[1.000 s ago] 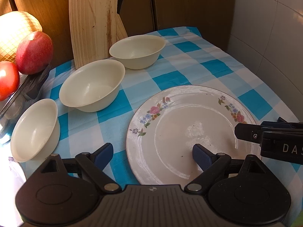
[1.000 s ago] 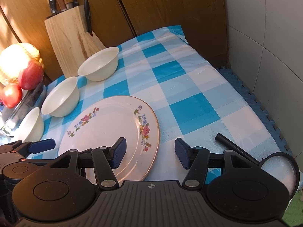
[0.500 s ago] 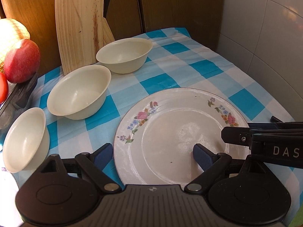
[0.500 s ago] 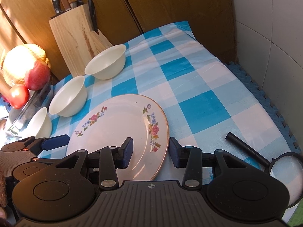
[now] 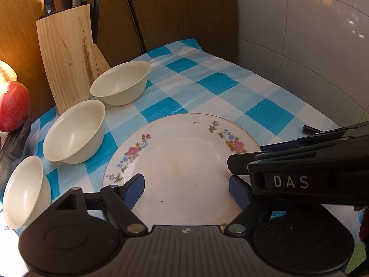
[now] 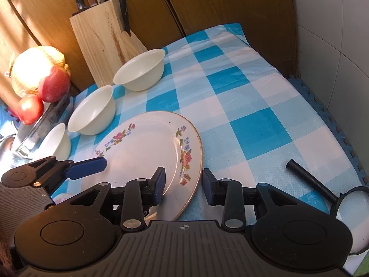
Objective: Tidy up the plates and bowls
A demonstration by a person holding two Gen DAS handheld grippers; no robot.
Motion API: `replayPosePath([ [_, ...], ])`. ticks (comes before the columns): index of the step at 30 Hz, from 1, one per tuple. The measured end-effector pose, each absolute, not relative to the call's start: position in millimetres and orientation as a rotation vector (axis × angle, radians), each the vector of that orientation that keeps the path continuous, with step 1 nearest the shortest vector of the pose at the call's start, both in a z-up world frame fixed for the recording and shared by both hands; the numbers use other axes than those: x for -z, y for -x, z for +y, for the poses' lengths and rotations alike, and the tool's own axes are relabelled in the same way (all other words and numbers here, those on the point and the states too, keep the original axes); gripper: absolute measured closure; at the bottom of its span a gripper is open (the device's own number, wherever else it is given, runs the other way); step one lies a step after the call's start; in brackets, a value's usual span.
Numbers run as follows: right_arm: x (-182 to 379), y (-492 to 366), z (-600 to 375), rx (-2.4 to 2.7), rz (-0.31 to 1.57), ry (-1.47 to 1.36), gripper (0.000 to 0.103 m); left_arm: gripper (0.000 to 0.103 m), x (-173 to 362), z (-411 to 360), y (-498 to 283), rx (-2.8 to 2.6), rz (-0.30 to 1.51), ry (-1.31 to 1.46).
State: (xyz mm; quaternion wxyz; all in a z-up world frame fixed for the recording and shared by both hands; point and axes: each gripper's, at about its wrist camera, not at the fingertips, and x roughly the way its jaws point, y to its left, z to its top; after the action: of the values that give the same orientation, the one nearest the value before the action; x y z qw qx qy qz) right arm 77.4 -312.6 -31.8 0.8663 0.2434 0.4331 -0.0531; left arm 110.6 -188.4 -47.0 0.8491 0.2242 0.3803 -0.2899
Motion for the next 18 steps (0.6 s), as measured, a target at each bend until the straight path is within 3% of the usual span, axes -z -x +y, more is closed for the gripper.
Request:
replayPosePath([
  [4, 32, -75, -315, 0.122, 0.909, -0.522, 0.065, 0.027, 40, -176, -125, 0.578, 0.821, -0.408],
  [5, 32, -75, -316, 0.126, 0.902, -0.536, 0.061, 0.020, 40, -172, -136, 0.577, 0.869, -0.374],
  [18, 33, -76, -315, 0.098, 0.898, -0.549, 0.058, 0.019, 54, -151, -169, 0.520, 0.974, -0.224],
])
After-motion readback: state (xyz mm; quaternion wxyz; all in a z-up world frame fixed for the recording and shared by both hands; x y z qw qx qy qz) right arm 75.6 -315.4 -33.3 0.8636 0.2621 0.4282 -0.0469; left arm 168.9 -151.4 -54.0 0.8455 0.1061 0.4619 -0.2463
